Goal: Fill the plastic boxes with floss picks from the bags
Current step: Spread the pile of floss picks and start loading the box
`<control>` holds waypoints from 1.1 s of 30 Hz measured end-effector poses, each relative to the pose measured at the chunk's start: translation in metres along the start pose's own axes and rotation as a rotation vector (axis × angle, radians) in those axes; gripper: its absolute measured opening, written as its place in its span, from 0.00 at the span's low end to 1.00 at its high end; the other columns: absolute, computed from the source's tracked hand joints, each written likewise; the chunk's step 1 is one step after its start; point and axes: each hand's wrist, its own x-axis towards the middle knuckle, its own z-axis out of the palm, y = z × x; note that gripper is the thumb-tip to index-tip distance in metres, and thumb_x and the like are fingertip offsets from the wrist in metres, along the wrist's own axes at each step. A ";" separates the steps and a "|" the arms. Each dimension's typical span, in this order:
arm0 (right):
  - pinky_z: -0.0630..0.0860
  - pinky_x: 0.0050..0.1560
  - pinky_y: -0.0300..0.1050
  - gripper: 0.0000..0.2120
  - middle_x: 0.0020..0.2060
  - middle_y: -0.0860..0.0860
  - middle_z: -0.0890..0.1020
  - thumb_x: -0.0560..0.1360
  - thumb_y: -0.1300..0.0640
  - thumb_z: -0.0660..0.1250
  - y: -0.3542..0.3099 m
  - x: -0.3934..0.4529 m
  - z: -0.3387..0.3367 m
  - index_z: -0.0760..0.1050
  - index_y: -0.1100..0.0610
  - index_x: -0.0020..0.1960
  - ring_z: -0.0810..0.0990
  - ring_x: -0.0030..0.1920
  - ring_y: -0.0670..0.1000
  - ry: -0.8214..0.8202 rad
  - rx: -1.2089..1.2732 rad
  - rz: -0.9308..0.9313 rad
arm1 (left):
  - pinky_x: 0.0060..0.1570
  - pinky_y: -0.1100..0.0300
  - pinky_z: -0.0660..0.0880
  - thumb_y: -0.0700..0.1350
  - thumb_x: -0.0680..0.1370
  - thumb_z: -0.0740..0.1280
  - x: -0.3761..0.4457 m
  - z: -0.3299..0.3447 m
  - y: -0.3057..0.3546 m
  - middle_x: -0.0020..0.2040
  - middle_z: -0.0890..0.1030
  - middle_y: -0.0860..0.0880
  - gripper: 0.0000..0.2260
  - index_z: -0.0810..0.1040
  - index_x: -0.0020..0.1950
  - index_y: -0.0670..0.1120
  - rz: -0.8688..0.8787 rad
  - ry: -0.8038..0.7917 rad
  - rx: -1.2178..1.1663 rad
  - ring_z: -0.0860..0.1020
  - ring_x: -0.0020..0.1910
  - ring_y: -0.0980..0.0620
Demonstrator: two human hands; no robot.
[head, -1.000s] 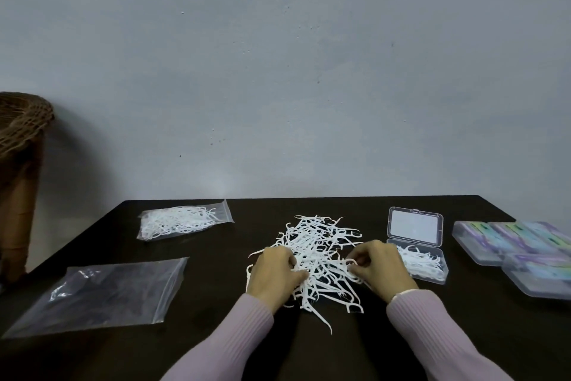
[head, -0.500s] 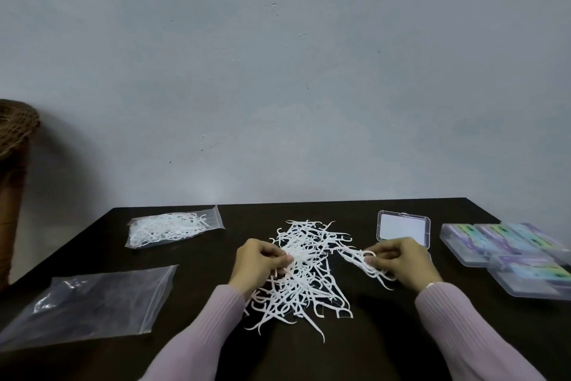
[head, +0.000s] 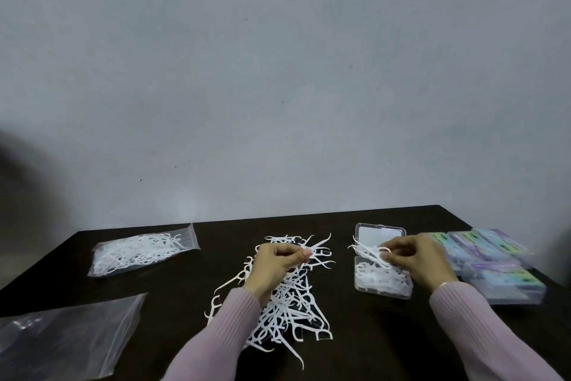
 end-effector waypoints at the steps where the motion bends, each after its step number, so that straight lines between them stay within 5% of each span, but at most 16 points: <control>1: 0.73 0.42 0.34 0.09 0.41 0.47 0.79 0.70 0.62 0.70 0.002 0.002 -0.004 0.80 0.55 0.50 0.74 0.41 0.41 0.005 -0.053 -0.025 | 0.36 0.73 0.73 0.43 0.72 0.72 0.003 0.006 0.001 0.40 0.84 0.51 0.07 0.84 0.47 0.41 0.009 -0.003 0.000 0.80 0.40 0.60; 7: 0.69 0.45 0.28 0.10 0.51 0.48 0.80 0.73 0.58 0.68 0.010 0.016 -0.021 0.79 0.52 0.54 0.73 0.45 0.41 -0.121 -0.379 -0.112 | 0.37 0.72 0.72 0.44 0.72 0.73 0.029 0.043 0.001 0.39 0.84 0.51 0.04 0.84 0.44 0.44 0.062 -0.034 0.080 0.79 0.38 0.60; 11: 0.70 0.51 0.31 0.10 0.53 0.46 0.81 0.74 0.56 0.67 0.013 0.024 -0.019 0.79 0.50 0.55 0.76 0.51 0.42 -0.206 -0.465 -0.153 | 0.44 0.60 0.76 0.45 0.71 0.74 0.043 0.061 -0.003 0.40 0.84 0.47 0.03 0.84 0.41 0.46 0.081 -0.048 0.144 0.79 0.41 0.55; 19: 0.71 0.41 0.27 0.10 0.51 0.47 0.81 0.74 0.56 0.67 0.028 0.030 -0.008 0.79 0.52 0.55 0.75 0.46 0.39 -0.161 -0.327 -0.196 | 0.33 0.69 0.69 0.46 0.71 0.75 0.054 0.084 -0.008 0.33 0.79 0.56 0.02 0.83 0.39 0.49 0.217 -0.107 0.391 0.73 0.32 0.61; 26: 0.72 0.39 0.26 0.06 0.41 0.40 0.77 0.73 0.57 0.68 0.041 0.023 -0.018 0.79 0.50 0.49 0.77 0.44 0.39 -0.052 -0.173 -0.164 | 0.34 0.73 0.68 0.45 0.70 0.75 0.057 0.103 -0.015 0.34 0.80 0.57 0.03 0.84 0.42 0.48 0.306 -0.158 0.491 0.74 0.32 0.63; 33: 0.67 0.36 0.26 0.06 0.45 0.43 0.78 0.75 0.57 0.66 0.053 0.010 -0.026 0.75 0.49 0.50 0.73 0.44 0.36 0.027 -0.090 -0.079 | 0.44 0.72 0.73 0.47 0.69 0.76 0.056 0.115 -0.021 0.44 0.83 0.56 0.08 0.84 0.46 0.50 0.306 -0.164 0.470 0.79 0.45 0.61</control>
